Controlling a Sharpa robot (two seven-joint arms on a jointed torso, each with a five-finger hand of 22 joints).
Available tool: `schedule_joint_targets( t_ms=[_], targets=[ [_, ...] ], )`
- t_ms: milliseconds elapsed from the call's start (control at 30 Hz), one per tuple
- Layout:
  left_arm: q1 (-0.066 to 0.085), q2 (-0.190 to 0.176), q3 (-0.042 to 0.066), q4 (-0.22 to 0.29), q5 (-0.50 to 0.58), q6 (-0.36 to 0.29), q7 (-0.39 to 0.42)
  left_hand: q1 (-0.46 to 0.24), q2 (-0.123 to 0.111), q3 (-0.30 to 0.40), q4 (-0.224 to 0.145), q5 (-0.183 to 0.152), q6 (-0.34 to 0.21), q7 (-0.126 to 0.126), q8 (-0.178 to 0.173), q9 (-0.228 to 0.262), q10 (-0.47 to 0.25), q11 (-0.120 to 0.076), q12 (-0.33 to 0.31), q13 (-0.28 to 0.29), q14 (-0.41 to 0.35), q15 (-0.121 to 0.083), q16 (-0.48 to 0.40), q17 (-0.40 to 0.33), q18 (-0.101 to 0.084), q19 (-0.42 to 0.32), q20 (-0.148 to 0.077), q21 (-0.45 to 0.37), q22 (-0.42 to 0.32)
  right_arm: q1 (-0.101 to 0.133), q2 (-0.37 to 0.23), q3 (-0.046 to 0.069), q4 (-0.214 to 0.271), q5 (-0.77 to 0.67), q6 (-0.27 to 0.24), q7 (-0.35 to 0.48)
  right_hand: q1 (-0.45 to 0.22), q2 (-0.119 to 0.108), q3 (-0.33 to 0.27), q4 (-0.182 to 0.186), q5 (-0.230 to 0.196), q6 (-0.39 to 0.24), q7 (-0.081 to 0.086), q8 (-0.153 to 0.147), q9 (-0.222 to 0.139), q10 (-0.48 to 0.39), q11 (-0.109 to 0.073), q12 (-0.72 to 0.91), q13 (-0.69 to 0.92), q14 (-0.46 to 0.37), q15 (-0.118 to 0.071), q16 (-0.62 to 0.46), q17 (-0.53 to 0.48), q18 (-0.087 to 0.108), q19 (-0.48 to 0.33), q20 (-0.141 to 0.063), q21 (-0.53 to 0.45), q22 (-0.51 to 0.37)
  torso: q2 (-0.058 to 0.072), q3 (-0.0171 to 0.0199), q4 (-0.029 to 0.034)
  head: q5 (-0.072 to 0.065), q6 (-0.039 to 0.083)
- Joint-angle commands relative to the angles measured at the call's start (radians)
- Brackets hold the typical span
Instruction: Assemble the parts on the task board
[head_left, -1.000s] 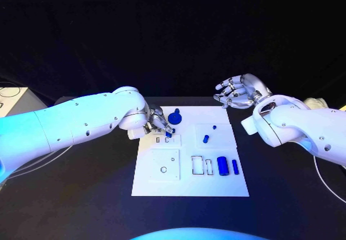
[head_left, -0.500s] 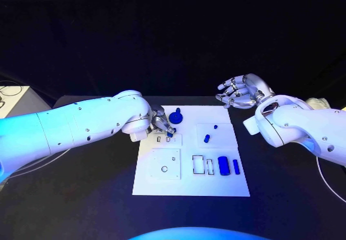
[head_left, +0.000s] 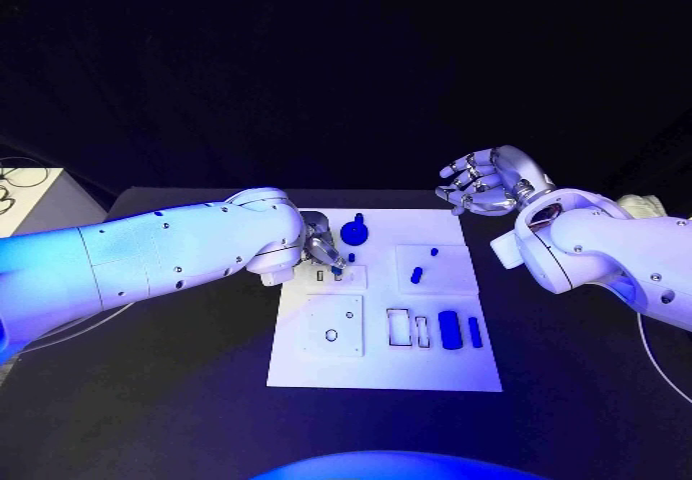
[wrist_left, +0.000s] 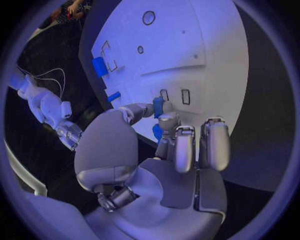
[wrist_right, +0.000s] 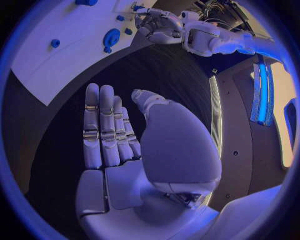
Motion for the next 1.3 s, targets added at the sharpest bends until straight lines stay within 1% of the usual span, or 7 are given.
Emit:
schedule_joint_targets(
  t_ms=[33, 233, 467, 667, 867, 1100, 1300],
  targets=[
    [-0.001, 0.001, -0.002, 0.005, -0.03, -0.014, -0.008, 0.004, 0.009, 0.205, -0.208, 0.006, 0.022, -0.014, 0.004, 0.043, 0.008, 0.001, 0.004, 0.001, 0.105, -0.006, 0.004, 0.256, -0.021, 0.007, 0.002, 0.007, 0.019, 0.0, 0.0, 0.0, 0.0, -0.004, 0.01, 0.004, -0.011, 0.003, -0.001, -0.006, 0.005, -0.009, -0.001, 0.004, 0.001, -0.004, -0.001, -0.005, -0.001, -0.003, 0.006, -0.007, 0.001, 0.009, -0.001, 0.006, -0.005, -0.001, 0.0, -0.0005, -0.0019, 0.003, -0.001],
    [-0.002, 0.001, -0.004, 0.006, -0.032, -0.007, -0.012, 0.004, 0.009, 0.205, -0.208, 0.006, 0.022, -0.014, 0.004, 0.043, 0.008, 0.001, 0.004, 0.001, 0.105, -0.006, 0.004, 0.256, -0.021, 0.007, 0.002, 0.007, 0.019, -0.001, 0.001, 0.0, 0.0, -0.004, 0.011, 0.004, -0.011, 0.002, -0.001, -0.007, 0.006, -0.009, -0.001, 0.005, 0.001, -0.005, 0.0, -0.006, -0.002, -0.004, 0.006, -0.009, 0.002, 0.009, -0.002, 0.007, -0.006, -0.002, 0.001, -0.0004, -0.0037, 0.003, -0.001],
    [-0.005, 0.002, -0.009, 0.004, -0.03, 0.001, -0.015, 0.004, 0.008, 0.205, -0.208, 0.008, 0.023, -0.015, 0.004, 0.043, 0.01, 0.001, 0.005, 0.003, 0.105, -0.007, 0.004, 0.256, -0.021, 0.008, 0.002, 0.007, 0.02, -0.001, 0.001, 0.0, 0.0, -0.004, 0.012, 0.004, -0.011, 0.002, -0.001, -0.007, 0.006, -0.009, -0.001, 0.005, 0.001, -0.005, 0.0, -0.006, -0.002, -0.004, 0.006, -0.009, 0.002, 0.009, -0.002, 0.007, -0.006, -0.002, 0.001, -0.0006, -0.0019, 0.001, -0.002],
    [-0.007, 0.003, -0.012, 0.003, -0.023, 0.003, -0.016, 0.003, 0.008, 0.205, -0.208, 0.009, 0.023, -0.015, 0.004, 0.044, 0.01, 0.001, 0.005, 0.002, 0.105, -0.007, 0.004, 0.255, -0.021, 0.009, 0.002, 0.008, 0.021, -0.001, 0.001, 0.0, 0.0, -0.004, 0.013, 0.004, -0.011, 0.002, -0.001, -0.007, 0.006, -0.009, -0.001, 0.005, 0.001, -0.005, 0.0, -0.006, -0.002, -0.004, 0.006, -0.009, 0.002, 0.009, -0.002, 0.007, -0.006, -0.002, 0.001, -0.0008, -0.0026, 0.0, -0.002],
    [-0.008, 0.003, -0.014, 0.006, -0.017, 0.019, -0.016, 0.003, 0.008, 0.205, -0.208, 0.01, 0.024, -0.015, 0.004, 0.044, 0.009, 0.001, 0.004, 0.0, 0.105, -0.007, 0.004, 0.255, -0.021, 0.01, 0.001, 0.008, 0.022, -0.001, 0.001, 0.0, 0.0, -0.004, 0.014, 0.003, -0.011, 0.002, -0.001, -0.007, 0.006, -0.01, -0.001, 0.005, 0.001, -0.005, 0.0, -0.006, -0.003, -0.004, 0.006, -0.01, 0.003, 0.009, -0.002, 0.007, -0.007, -0.003, 0.001, -0.0011, -0.0022, -0.002, -0.003],
    [-0.008, 0.002, -0.014, 0.007, -0.012, 0.028, -0.017, 0.003, 0.008, 0.205, -0.209, 0.01, 0.024, -0.015, 0.004, 0.044, 0.01, 0.001, 0.004, 0.001, 0.105, -0.007, 0.004, 0.256, -0.022, 0.01, 0.001, 0.008, 0.023, -0.001, 0.002, 0.0, -0.001, -0.004, 0.014, 0.002, -0.011, 0.002, -0.001, -0.007, 0.006, -0.01, -0.001, 0.005, 0.001, -0.005, 0.0, -0.006, -0.003, -0.004, 0.006, -0.01, 0.003, 0.009, -0.002, 0.007, -0.007, -0.003, 0.001, -0.0004, -0.002, -0.002, -0.003],
    [-0.008, 0.002, -0.014, 0.008, -0.01, 0.036, -0.016, 0.003, 0.008, 0.206, -0.209, 0.011, 0.024, -0.015, 0.003, 0.044, 0.009, 0.0, 0.003, -0.001, 0.105, -0.007, 0.005, 0.257, -0.022, 0.011, 0.001, 0.009, 0.025, -0.001, 0.002, 0.0, -0.002, -0.004, 0.016, 0.001, -0.011, 0.002, -0.001, -0.007, 0.006, -0.01, -0.001, 0.005, 0.001, -0.005, 0.0, -0.006, -0.003, -0.004, 0.006, -0.01, 0.003, 0.009, -0.002, 0.007, -0.007, -0.003, 0.001, -0.0007, -0.0026, -0.001, -0.006]
  ],
)
